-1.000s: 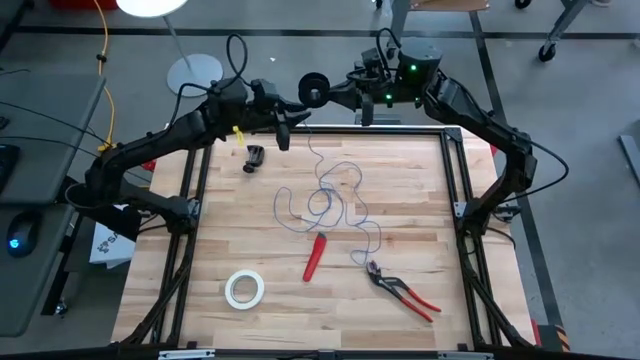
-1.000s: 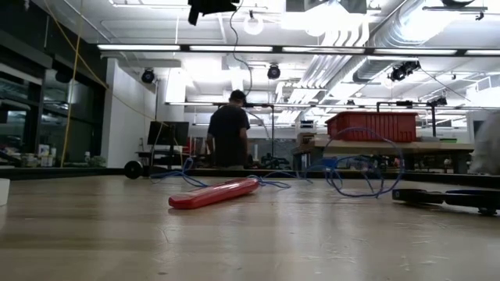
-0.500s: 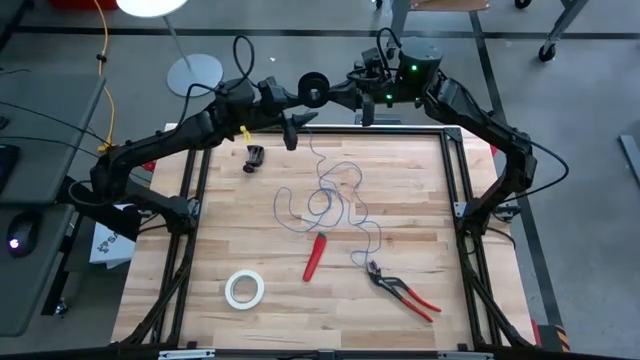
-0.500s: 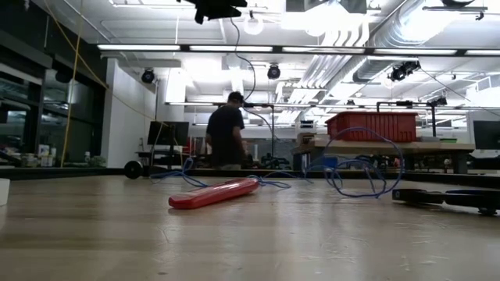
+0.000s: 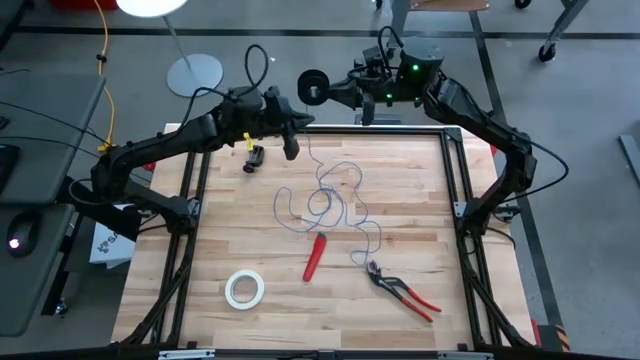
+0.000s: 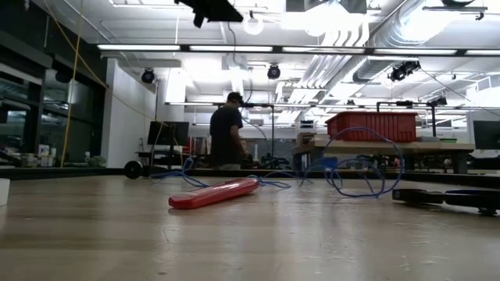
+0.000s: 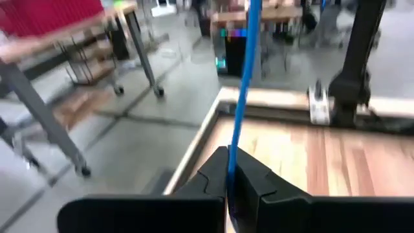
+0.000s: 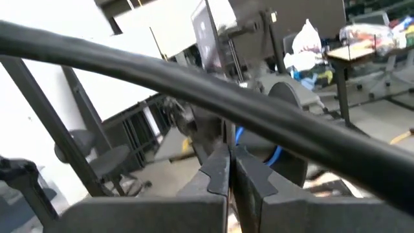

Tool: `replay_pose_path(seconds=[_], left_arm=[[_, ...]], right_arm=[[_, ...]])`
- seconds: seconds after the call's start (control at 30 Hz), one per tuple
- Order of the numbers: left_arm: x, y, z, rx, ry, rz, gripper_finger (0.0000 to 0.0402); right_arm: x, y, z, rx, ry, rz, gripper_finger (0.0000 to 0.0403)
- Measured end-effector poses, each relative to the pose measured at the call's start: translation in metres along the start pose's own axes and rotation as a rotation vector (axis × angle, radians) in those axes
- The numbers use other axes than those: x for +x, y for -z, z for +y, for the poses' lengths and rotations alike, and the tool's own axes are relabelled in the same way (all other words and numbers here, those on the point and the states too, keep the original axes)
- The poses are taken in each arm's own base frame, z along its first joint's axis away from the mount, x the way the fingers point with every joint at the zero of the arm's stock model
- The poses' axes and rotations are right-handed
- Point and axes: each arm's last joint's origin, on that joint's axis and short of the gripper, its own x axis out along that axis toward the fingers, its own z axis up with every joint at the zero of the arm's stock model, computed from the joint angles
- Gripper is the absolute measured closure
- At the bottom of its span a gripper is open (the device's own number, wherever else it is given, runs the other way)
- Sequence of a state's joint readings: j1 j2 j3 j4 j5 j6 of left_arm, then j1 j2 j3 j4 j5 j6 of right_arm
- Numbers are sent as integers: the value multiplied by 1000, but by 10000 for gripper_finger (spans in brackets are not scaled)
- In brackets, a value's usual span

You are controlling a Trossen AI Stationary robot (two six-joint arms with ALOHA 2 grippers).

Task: Coil cords
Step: Uncoil the blue wire cable from the black spool

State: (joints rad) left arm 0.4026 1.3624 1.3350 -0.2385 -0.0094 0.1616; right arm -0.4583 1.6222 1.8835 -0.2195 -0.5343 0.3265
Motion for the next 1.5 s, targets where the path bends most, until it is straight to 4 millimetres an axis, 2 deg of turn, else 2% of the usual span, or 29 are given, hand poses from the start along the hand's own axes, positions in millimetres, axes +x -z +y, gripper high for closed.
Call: replay_pose_path(seconds=[0.4, 0.63, 0.77, 1.07, 1.2, 1.37, 1.5], left_arm=[[1, 14, -5, -26, 25, 139, 401], [2, 5, -10, -106, 51, 60, 395], [-2, 5, -9, -161, 53, 72, 371], [-45, 5, 0, -188, 37, 157, 277], [-67, 4, 0, -198, 38, 168, 251], [-91, -16, 4, -222, 23, -23, 241], [-103, -30, 6, -220, 10, -160, 241]], right_arm=[[-10, -12, 3, -51, 1, -69, 403], [-13, -15, 5, -75, 1, -83, 403], [-14, -14, 4, -102, 9, -69, 403], [-30, -18, -3, -163, 71, -34, 403], [-36, -15, -7, -248, 102, 19, 403], [-32, 5, -2, -489, 95, 200, 403], [-23, 22, 11, -664, 259, 361, 403]])
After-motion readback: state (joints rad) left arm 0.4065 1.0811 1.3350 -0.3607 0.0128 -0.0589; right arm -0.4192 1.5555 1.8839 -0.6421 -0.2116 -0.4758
